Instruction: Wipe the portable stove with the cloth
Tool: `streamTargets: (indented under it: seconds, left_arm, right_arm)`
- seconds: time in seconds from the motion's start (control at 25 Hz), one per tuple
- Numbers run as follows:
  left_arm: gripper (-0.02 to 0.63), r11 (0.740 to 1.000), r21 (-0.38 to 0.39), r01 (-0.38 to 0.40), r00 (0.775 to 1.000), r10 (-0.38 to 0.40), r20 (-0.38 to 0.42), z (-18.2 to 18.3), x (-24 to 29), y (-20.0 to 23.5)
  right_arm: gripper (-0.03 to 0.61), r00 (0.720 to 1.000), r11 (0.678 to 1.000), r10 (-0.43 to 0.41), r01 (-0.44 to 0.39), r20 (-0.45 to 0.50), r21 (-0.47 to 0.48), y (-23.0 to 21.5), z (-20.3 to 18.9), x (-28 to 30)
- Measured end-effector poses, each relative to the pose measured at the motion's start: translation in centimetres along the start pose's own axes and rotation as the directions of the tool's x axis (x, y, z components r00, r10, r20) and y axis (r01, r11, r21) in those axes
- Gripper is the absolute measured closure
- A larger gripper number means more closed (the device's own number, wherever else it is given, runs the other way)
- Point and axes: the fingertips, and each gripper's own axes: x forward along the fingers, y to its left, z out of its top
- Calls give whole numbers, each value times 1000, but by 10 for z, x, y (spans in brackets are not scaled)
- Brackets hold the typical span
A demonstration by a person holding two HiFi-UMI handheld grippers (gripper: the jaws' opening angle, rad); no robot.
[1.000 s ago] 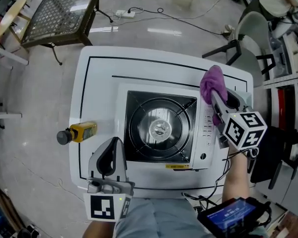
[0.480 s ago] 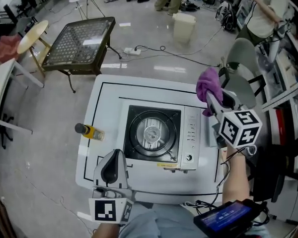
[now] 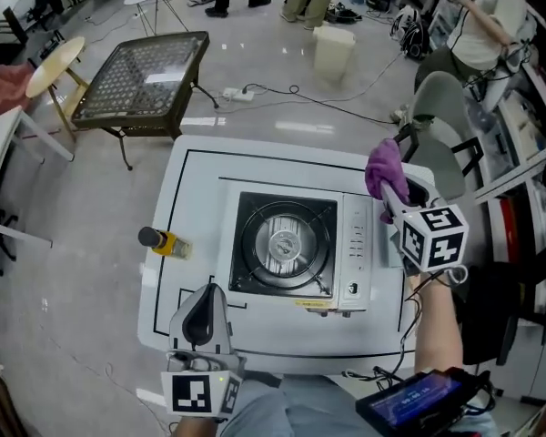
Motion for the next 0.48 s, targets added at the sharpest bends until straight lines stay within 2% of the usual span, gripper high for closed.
streamTargets:
  seconds: [0.24, 0.48]
  left_arm:
    - [595, 998, -39, 43, 994, -46, -100, -34, 27, 35]
    - [595, 996, -63, 59, 989, -67, -131, -60, 45, 68]
  right_arm:
    - [446, 990, 998, -38, 30, -135, -62, 7, -31, 48]
    - [446, 969, 995, -48, 25, -243, -95, 26, -62, 87]
